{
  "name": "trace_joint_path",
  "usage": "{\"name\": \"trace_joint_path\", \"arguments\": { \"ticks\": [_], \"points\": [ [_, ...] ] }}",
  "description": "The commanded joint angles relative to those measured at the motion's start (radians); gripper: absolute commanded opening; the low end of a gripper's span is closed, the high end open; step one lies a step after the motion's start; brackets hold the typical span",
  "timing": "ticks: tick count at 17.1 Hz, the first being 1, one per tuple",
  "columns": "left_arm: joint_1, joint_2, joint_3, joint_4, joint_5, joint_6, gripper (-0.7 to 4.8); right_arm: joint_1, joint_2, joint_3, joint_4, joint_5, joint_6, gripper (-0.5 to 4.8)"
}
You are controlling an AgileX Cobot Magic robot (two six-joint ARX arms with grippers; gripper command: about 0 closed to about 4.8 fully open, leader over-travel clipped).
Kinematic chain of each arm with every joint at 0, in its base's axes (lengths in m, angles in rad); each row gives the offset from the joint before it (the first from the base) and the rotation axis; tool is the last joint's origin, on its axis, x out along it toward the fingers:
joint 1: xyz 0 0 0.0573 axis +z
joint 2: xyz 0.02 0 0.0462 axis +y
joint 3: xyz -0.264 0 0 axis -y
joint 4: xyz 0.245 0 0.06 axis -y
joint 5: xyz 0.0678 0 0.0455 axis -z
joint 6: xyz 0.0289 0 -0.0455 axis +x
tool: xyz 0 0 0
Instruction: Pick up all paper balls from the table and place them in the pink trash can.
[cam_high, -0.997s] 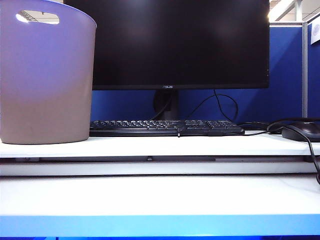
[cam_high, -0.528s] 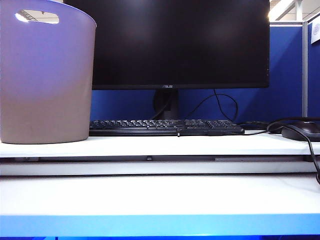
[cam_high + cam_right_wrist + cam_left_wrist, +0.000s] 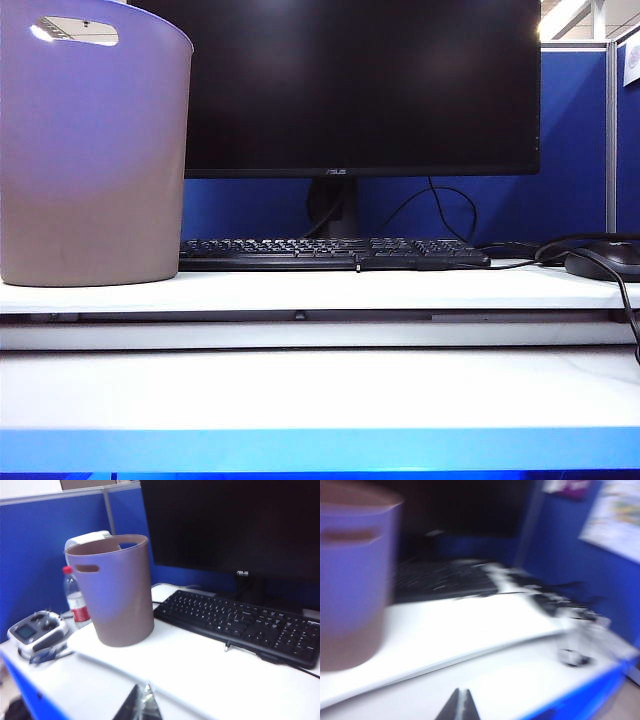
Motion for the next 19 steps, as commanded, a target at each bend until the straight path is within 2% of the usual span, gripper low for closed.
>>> {"name": "trace_joint_path", "arguments": {
  "ticks": [1,4,6,11,13,16,17,19],
  "points": [
    [0.001,-0.003,-0.123,0.175,-0.042,-0.115,-0.06,0.0,-0.001,-0.139,0.253,0.077,0.118,-0.07],
    [0.001,-0.004,-0.246,0.359,-0.089,-0.233,-0.06,0.0,-0.001,-0.281,0.459,0.153,0.214,-0.07],
    [0.001,-0.004,-0.314,0.45,-0.12,-0.282,-0.06,0.0,-0.001,-0.364,0.554,0.192,0.23,-0.06],
    [0.001,-0.004,-0.45,0.532,-0.179,-0.295,-0.06,0.001,-0.001,-0.515,0.618,0.235,0.233,-0.06],
    [0.0,-0.004,-0.528,0.662,-0.178,-0.294,-0.06,0.0,-0.001,-0.559,0.65,0.256,0.23,-0.06],
    [0.0,-0.004,-0.595,0.824,-0.196,-0.275,-0.06,0.001,-0.002,-0.589,0.684,0.256,0.229,-0.06],
    [0.0,-0.004,-0.623,0.895,-0.197,-0.207,-0.06,0.001,-0.002,-0.589,0.694,0.256,0.227,-0.06],
    [0.0,-0.004,-0.634,0.932,-0.197,-0.103,-0.06,0.001,-0.004,-0.589,0.718,0.254,0.149,-0.06]
  ]
}}
